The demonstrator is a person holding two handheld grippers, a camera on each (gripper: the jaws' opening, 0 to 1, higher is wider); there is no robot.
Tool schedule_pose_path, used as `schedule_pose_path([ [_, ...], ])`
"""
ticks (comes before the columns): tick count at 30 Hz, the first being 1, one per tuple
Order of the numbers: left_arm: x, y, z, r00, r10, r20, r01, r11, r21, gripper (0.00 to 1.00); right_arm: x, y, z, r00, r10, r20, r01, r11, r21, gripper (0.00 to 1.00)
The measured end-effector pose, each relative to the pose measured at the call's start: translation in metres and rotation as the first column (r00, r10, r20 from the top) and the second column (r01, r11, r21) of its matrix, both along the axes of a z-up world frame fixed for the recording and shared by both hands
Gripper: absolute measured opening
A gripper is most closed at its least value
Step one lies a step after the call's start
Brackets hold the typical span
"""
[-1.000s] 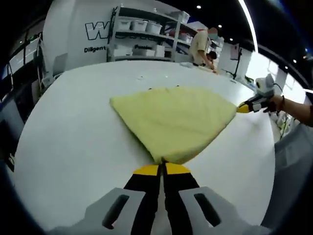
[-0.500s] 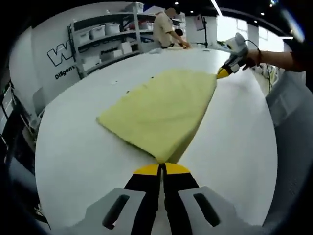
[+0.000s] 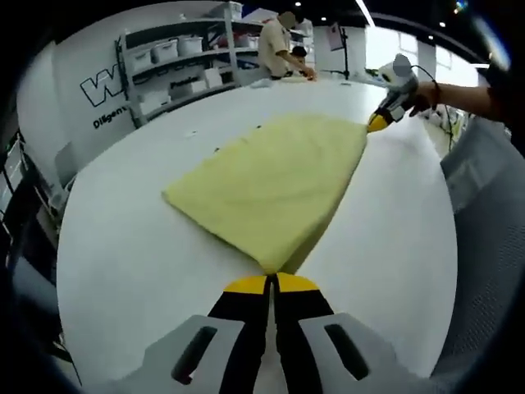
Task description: Fold the garment on the visible template until the final outline fits inside the template.
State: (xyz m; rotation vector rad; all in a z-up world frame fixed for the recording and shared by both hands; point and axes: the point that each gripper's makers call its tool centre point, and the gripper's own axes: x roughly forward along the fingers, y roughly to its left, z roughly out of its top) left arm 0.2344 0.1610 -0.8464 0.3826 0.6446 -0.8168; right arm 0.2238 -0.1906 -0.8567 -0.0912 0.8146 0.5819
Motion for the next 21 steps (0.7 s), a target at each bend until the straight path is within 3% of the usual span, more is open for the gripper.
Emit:
schedule_pose_path([
  [6,-0.006,0.004,-0.001,0.999,0.034,-0.011,-0.034,0.999,-0.027,0.04,-0.01,0.003,-0.001,1.0,0.021,-0.008,-0.022,1.0,-0.01,0.0],
  [10,-0.011,0.002,-0.001,0.999,0.037,-0.011,-0.037,0.999,-0.031,0.04,-0.01,0.001,0.0,0.999,-0.03,-0.018,0.03,0.999,0.021,0.0],
  [14,-0.012,0.002,0.0,0.999,0.042,-0.005,-0.042,0.999,-0.021,0.04,-0.013,0.003,0.004,1.0,-0.015,-0.008,0.015,1.0,0.014,0.0],
  [19,-0.014,0.0,0.0,0.991,0.101,-0.085,-0.108,0.991,-0.084,0.07,-0.009,0.001,0.006,0.999,-0.039,0.011,0.039,0.999,-0.01,0.0],
  [20,-0.013,0.0,0.002,0.987,0.125,-0.096,-0.135,0.985,-0.103,0.1,-0.007,0.003,0.01,0.995,-0.098,0.008,0.098,0.995,0.037,0.0],
  [21,-0.009,0.004,0.004,0.988,0.133,-0.078,-0.14,0.985,-0.097,0.14,-0.007,0.006,0.013,0.994,-0.105,0.002,0.104,0.992,0.069,0.0],
])
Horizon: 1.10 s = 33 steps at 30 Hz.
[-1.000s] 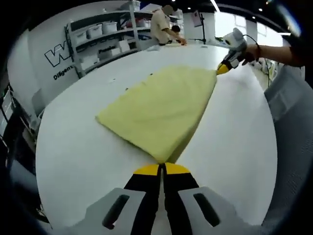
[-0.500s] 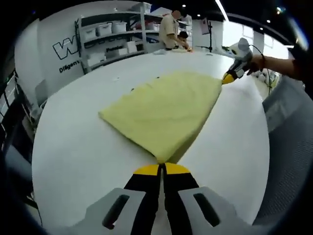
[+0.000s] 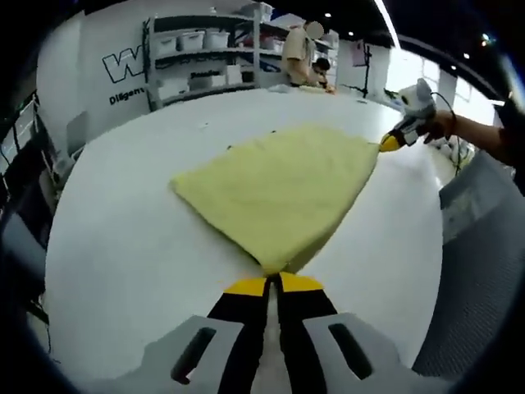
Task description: Fold the garment on the visible template until the final outline fits inside the template.
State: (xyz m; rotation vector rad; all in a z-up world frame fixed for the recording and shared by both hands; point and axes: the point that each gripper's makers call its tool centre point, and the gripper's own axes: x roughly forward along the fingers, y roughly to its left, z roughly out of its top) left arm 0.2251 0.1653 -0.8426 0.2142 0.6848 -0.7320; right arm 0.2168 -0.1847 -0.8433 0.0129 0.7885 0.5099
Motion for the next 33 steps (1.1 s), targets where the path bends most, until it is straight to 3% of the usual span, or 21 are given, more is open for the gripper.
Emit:
schedule_pose_path([
  [2,0.0,0.001,0.005,1.0,0.029,0.002,-0.029,0.999,-0.026,0.24,0.001,0.003,0.009,1.0,-0.019,0.011,0.019,0.999,0.045,0.03],
  [8,-0.001,0.003,0.021,0.995,0.096,0.014,-0.095,0.994,-0.062,0.47,0.0,0.004,0.024,0.999,-0.038,0.037,0.036,0.998,0.047,0.34],
  [12,-0.006,-0.004,0.034,0.991,0.135,0.013,-0.133,0.985,-0.111,0.62,-0.004,0.012,0.036,0.998,-0.049,0.043,0.045,0.996,0.083,0.61],
  [21,-0.021,-0.019,0.056,0.981,0.194,0.018,-0.19,0.97,-0.15,0.98,-0.027,0.026,0.058,0.996,-0.028,0.079,0.02,0.995,0.095,0.87],
  [28,-0.034,-0.03,0.067,0.975,0.221,0.007,-0.217,0.963,-0.157,0.99,-0.041,0.03,0.071,0.993,-0.044,0.106,0.032,0.993,0.111,0.99],
  [33,-0.049,-0.035,0.071,0.971,0.237,-0.012,-0.236,0.959,-0.156,0.99,-0.048,0.03,0.078,0.992,-0.047,0.121,0.033,0.993,0.114,0.99],
])
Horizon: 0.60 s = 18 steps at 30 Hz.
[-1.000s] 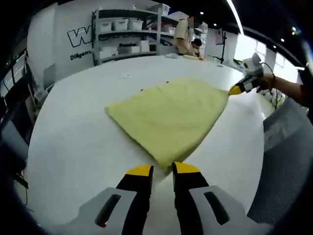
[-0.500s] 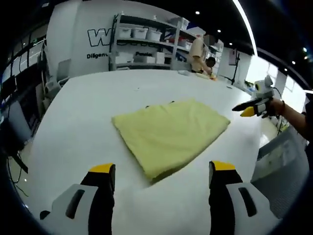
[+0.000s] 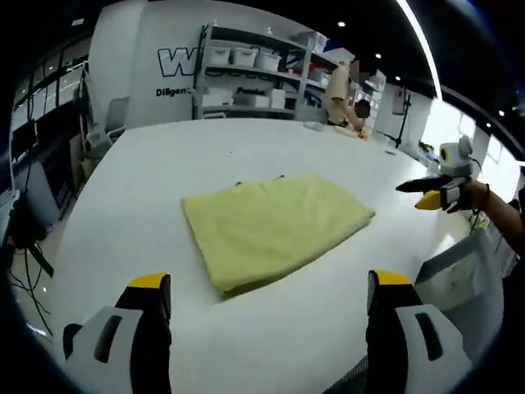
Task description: Fold the garment on the visible template until the final outline fits inside the template.
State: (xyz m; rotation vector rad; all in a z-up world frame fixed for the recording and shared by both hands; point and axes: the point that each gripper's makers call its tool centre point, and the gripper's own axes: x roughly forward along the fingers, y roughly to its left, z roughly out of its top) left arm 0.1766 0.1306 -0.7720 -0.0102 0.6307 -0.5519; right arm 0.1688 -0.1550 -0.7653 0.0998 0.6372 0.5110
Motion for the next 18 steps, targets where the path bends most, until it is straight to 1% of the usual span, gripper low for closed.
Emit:
schedule_pose_path([
  [3,-0.004,-0.001,-0.001,1.0,0.014,0.001,-0.014,1.0,-0.005,0.99,-0.004,0.0,0.003,1.0,-0.011,-0.001,0.011,1.0,0.023,0.99],
  [4,-0.006,-0.002,-0.002,1.0,0.015,-0.005,-0.015,1.0,0.0,0.99,-0.004,0.0,0.004,1.0,-0.011,0.0,0.011,1.0,0.022,0.99],
  [7,-0.011,-0.003,-0.004,1.0,0.007,-0.016,-0.007,1.0,0.016,0.99,-0.007,0.002,0.01,1.0,0.005,0.027,-0.005,1.0,0.004,0.99],
  [9,-0.012,-0.004,-0.004,1.0,0.004,-0.014,-0.003,1.0,0.024,0.99,-0.009,0.003,0.009,1.0,0.014,0.022,-0.013,1.0,-0.007,0.99],
  [10,-0.013,-0.002,-0.005,1.0,0.0,-0.024,0.001,0.999,0.036,0.99,-0.009,0.004,0.008,1.0,0.019,0.025,-0.019,1.0,-0.016,0.99],
  [14,-0.016,-0.002,-0.007,1.0,-0.002,-0.021,0.003,0.999,0.048,0.99,-0.012,0.006,0.006,0.999,0.028,0.017,-0.028,0.999,-0.024,0.99],
  [18,-0.021,-0.003,-0.009,1.0,-0.007,-0.023,0.009,0.999,0.049,0.99,-0.017,0.005,0.001,0.999,0.037,0.015,-0.036,0.997,-0.063,0.99],
])
